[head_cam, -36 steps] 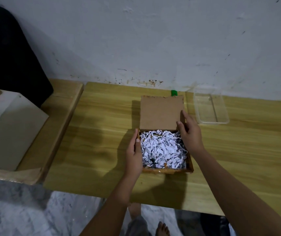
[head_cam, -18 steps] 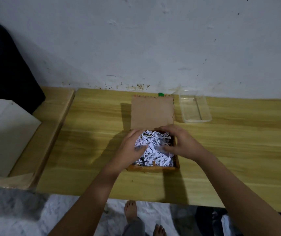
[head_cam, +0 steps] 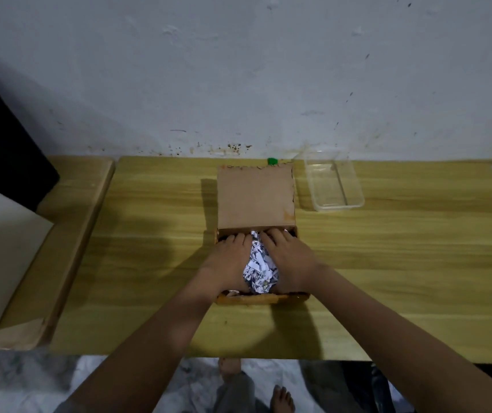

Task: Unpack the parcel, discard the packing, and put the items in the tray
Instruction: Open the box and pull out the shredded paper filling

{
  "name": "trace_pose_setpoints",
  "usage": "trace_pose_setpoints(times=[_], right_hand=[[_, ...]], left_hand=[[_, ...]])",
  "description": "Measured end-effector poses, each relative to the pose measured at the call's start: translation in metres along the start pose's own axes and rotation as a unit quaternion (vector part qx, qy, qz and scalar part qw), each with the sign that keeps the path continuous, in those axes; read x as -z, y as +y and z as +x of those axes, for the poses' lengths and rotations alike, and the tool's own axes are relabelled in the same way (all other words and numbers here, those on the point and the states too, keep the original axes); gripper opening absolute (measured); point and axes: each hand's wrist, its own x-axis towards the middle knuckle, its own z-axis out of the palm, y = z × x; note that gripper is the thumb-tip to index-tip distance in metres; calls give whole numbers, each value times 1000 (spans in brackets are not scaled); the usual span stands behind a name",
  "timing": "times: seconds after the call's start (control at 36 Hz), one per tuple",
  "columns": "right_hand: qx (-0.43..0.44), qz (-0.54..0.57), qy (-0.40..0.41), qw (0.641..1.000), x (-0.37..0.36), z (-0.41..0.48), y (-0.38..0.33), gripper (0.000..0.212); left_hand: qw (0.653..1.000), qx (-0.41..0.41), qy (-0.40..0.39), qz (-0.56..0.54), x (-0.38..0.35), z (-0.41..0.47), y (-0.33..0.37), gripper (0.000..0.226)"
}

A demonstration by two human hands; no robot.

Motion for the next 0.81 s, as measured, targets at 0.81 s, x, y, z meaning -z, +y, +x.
trace_pose_setpoints(times=[0.81], right_hand=[[-42, 18, -8, 999, 18, -2, -4, 42]], left_hand=[[999, -9, -19, -26, 11, 2, 4, 67]])
